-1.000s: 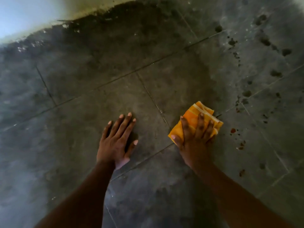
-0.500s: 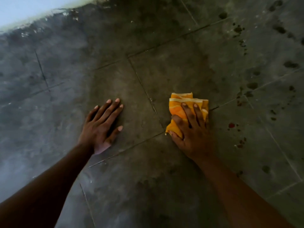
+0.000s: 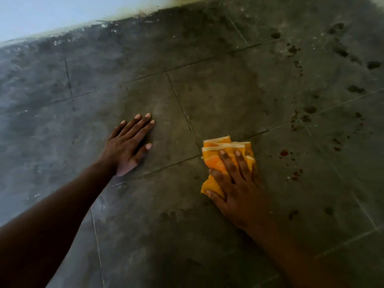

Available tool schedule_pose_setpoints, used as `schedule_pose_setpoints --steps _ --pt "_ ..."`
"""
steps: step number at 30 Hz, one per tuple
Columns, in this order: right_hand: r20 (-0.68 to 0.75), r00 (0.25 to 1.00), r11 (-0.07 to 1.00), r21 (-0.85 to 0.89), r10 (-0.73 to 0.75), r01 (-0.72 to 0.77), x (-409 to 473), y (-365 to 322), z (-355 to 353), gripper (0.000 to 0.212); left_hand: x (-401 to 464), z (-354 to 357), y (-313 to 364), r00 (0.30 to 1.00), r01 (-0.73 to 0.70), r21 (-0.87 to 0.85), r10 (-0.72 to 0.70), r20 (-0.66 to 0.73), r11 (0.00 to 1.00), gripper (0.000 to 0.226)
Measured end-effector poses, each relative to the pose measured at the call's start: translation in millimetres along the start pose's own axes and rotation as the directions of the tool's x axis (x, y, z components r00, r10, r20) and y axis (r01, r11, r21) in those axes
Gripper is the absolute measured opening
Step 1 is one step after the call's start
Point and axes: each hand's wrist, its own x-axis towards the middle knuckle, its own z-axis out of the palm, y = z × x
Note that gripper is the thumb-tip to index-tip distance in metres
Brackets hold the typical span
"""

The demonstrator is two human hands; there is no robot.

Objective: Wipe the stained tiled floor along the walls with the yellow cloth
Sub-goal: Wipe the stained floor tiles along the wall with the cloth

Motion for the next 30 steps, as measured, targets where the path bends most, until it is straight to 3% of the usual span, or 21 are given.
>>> schedule_pose_setpoints --steps 3,6,8,11,15,18,23,27,30 --pt "0.029 0.990 0.990 0.000 0.140 -0.140 11 8 -3 0.080 -2 12 21 0.994 0.101 -0.020 -0.102 -0.048 0.995 0.071" --pt "0.045 0.933 0.928 0.096 0.358 -0.360 55 -5 -5 0.109 0 19 56 0.977 0.198 -0.073 -0.203 -0.063 0.977 0.076" --pt "0.097 0.898 0.891 0.112 0.430 -0.439 77 -8 -3 0.114 0 26 83 0.977 0.198 -0.096 -0.204 -0.060 0.976 0.078" --pt "0.095 0.929 0.929 0.062 0.358 -0.364 60 -7 -2 0.097 -9 36 119 0.978 0.191 -0.109 -0.199 -0.070 0.976 0.075" --pt "0.075 0.960 0.962 0.014 0.270 -0.272 -29 -13 -8 0.076 -15 36 134 0.968 0.223 -0.178 -0.240 -0.076 0.958 0.073" --pt "0.016 0.956 0.956 -0.024 0.294 -0.293 -54 13 -11 0.073 -14 41 146 0.953 0.270 -0.206 -0.291 -0.078 0.940 0.073" --pt "0.027 0.883 0.883 -0.031 0.468 -0.468 -2 18 -4 0.077 -12 46 143 0.958 0.249 -0.175 -0.269 -0.104 0.953 0.074" --pt "0.095 0.952 0.956 0.003 0.292 -0.293 -43 -7 -18 0.072 -13 40 146 0.959 0.250 -0.159 -0.267 -0.099 0.955 0.075" --pt "0.129 0.977 0.984 -0.073 0.171 -0.163 -103 -1 -25 0.074 -11 38 147 0.964 0.237 -0.127 -0.249 -0.088 0.963 0.073"
